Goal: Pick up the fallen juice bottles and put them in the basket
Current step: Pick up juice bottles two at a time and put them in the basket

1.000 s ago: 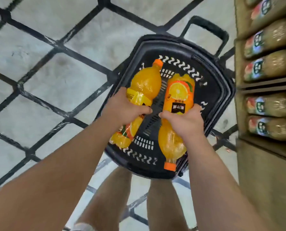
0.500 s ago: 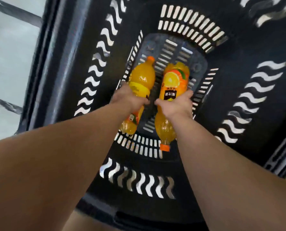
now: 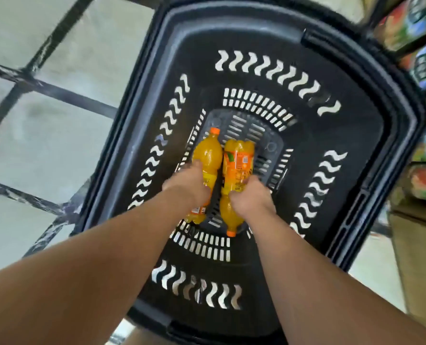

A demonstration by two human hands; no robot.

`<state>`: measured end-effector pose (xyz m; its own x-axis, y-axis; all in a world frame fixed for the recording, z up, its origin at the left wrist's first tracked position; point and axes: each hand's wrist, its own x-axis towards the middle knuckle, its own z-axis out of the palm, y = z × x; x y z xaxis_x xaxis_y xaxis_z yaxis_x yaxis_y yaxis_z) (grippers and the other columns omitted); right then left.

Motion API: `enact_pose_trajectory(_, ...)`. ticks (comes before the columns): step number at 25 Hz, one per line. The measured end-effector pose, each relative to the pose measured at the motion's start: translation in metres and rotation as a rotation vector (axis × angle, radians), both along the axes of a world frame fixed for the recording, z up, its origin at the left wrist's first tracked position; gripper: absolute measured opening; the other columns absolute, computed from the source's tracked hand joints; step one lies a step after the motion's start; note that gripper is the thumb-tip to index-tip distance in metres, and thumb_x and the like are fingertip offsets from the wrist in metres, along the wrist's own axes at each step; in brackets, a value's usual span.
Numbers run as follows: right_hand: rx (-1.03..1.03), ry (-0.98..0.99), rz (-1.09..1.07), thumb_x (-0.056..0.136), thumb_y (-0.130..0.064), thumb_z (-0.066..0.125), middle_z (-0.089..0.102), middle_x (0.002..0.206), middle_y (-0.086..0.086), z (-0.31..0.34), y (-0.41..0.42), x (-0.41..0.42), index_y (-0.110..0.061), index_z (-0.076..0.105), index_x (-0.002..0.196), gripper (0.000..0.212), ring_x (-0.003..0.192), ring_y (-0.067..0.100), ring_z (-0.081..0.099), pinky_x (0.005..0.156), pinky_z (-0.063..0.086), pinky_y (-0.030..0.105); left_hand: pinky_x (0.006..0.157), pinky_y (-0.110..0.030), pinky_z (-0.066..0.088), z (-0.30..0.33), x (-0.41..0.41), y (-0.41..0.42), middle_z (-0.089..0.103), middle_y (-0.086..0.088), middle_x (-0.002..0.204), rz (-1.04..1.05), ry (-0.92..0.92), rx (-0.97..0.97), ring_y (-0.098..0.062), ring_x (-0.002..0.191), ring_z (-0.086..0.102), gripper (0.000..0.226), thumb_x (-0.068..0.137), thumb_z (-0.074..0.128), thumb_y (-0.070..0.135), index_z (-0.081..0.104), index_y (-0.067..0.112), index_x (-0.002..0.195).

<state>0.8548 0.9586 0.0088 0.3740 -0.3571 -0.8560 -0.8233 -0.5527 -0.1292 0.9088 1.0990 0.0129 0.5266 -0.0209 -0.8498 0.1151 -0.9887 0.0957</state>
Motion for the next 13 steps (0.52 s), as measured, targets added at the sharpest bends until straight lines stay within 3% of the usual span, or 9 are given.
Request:
enact_pose_trajectory(3, 0.056, 0.008, 0.114, 0.087, -0.043, 0.068, 0.065, 0.125, 0.007, 0.078, -0.015, 0.02, -0.024, 0.059, 0.127, 0.045, 0.112, 0.032, 0.064, 0.092, 0.055, 0.041, 0.096, -0.048, 0.051, 0.077, 0.016, -0.019, 0.051, -0.008, 0.138, -0.201, 0.002, -0.022, -0.034, 0.127, 0.055, 0.058, 0.092, 0.063, 0.034, 0.041, 0.023, 0.144)
enact_pose_trajectory(8, 0.047, -0.118, 0.149, 0.084, -0.043, 0.069, 0.066, 0.12, 0.003, 0.242, -0.048, 0.045, -0.028, 0.062, 0.117, 0.038, 0.111, 0.03, 0.065, 0.087, 0.053, 0.036, 0.091, -0.044, 0.056, 0.233, 0.053, -0.053, 0.066, -0.004, 0.112, -0.357, -0.075, -0.171, -0.029, 0.109, 0.066, 0.033, 0.084, 0.059, 0.039, 0.058, 0.027, 0.115)
enact_pose_trajectory(13, -0.023, -0.236, 0.142, 0.083, -0.049, 0.069, 0.066, 0.124, 0.003, 0.406, -0.09, 0.037, -0.028, 0.06, 0.123, 0.046, 0.114, 0.03, 0.065, 0.09, 0.053, 0.037, 0.094, -0.039, 0.052, 0.399, 0.078, -0.106, 0.064, -0.007, 0.12, -0.58, -0.145, -0.23, -0.029, 0.117, 0.062, 0.042, 0.088, 0.065, 0.041, 0.059, 0.023, 0.125)
